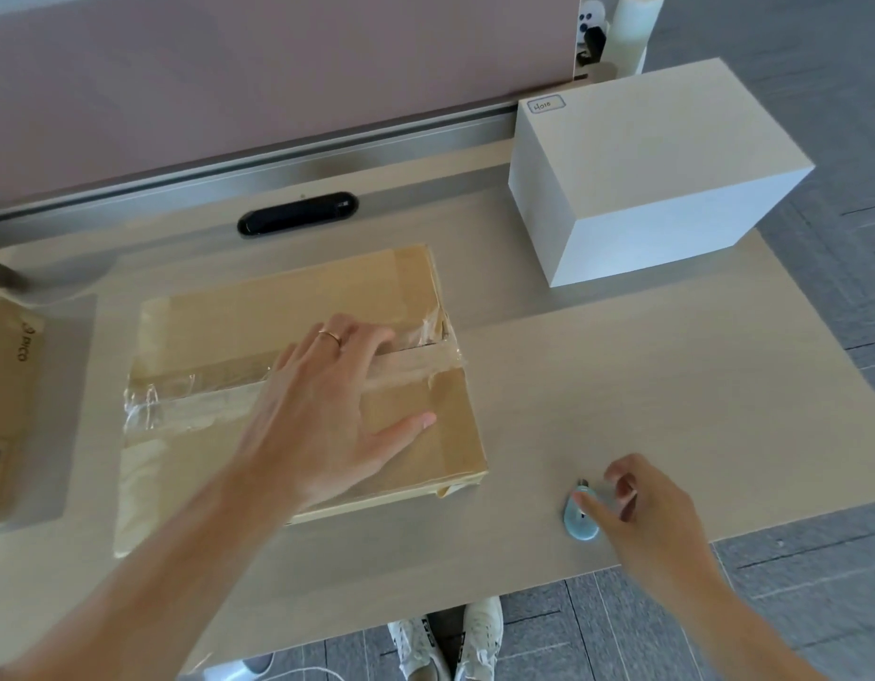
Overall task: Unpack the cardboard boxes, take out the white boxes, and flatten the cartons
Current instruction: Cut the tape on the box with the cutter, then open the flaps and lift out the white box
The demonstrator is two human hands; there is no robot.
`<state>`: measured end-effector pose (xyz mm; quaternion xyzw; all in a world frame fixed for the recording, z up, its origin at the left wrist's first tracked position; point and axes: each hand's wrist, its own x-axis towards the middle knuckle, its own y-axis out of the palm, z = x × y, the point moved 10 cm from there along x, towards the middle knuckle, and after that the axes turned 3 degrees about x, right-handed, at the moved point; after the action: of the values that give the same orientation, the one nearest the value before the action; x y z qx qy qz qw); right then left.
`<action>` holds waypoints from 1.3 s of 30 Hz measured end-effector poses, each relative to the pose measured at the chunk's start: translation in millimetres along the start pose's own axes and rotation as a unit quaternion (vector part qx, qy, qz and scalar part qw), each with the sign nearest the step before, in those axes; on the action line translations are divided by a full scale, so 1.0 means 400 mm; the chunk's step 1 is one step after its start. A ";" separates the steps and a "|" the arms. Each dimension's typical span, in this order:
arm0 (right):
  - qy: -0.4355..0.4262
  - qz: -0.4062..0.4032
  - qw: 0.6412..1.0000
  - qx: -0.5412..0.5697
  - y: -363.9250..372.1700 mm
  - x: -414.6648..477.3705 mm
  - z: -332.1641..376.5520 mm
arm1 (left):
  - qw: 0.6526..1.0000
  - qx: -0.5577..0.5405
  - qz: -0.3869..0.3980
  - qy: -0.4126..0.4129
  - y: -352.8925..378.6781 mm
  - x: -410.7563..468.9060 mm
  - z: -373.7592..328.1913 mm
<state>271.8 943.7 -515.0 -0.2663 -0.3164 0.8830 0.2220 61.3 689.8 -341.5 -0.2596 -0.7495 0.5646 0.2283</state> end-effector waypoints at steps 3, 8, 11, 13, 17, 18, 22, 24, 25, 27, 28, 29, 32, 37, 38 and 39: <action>-0.052 -0.022 0.998 0.023 -0.019 0.006 0.091 | 0.999 -0.018 0.031 -0.036 -0.009 0.000 0.054; -0.130 -0.018 0.983 0.124 -0.049 0.017 0.307 | 0.996 -0.076 0.032 -0.045 -0.056 0.031 0.078; -0.150 0.051 0.964 0.215 -0.039 0.015 0.448 | 0.994 -0.095 0.056 -0.014 -0.110 0.036 0.056; -0.130 0.139 0.935 0.301 -0.021 0.019 0.533 | 0.980 -0.154 0.124 -0.026 -0.129 0.017 0.046; -0.096 0.401 0.865 0.285 0.049 -0.051 0.654 | 0.896 -0.315 0.299 -0.093 -0.102 -0.106 0.056; -0.118 0.433 0.869 0.208 0.067 -0.081 0.663 | 0.909 -0.263 0.311 -0.092 -0.097 -0.138 0.085; -0.239 0.424 0.864 -0.128 0.139 -0.169 0.648 | 0.911 -0.073 0.381 -0.137 -0.038 -0.286 0.219; -0.276 0.414 0.848 -0.185 0.173 -0.201 0.649 | 0.910 -0.081 0.374 -0.157 -0.017 -0.318 0.244; -0.295 0.395 0.848 -0.196 0.183 -0.206 0.654 | 0.916 -0.088 0.357 -0.161 -0.013 -0.320 0.255; -0.331 0.329 0.859 -0.210 0.184 -0.198 0.669 | 0.933 -0.082 0.316 -0.151 -0.009 -0.308 0.263; -0.348 0.298 0.863 -0.215 0.186 -0.195 0.678 | 0.944 -0.063 0.293 -0.138 -0.007 -0.298 0.263; -0.362 0.273 0.864 -0.220 0.192 -0.195 0.687 | 0.956 -0.038 0.265 -0.117 -0.007 -0.288 0.257; -0.374 0.234 0.862 -0.248 0.220 -0.191 0.699 | 0.979 0.032 0.197 -0.045 0.008 -0.270 0.233; -0.347 0.236 0.887 -0.191 0.213 -0.146 0.701 | 0.975 -0.146 0.127 -0.107 -0.015 -0.271 0.285; -0.349 0.218 0.894 -0.177 0.204 -0.134 0.712 | 0.973 -0.174 0.083 -0.123 -0.036 -0.269 0.303; -0.360 0.200 0.892 -0.185 0.205 -0.126 0.725 | 0.979 -0.155 0.050 -0.118 -0.052 -0.266 0.312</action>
<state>114.6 730.0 -363.1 -0.0243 -0.4725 0.8695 -0.1417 60.5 525.3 -358.8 -0.2602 -0.8359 0.4788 0.0665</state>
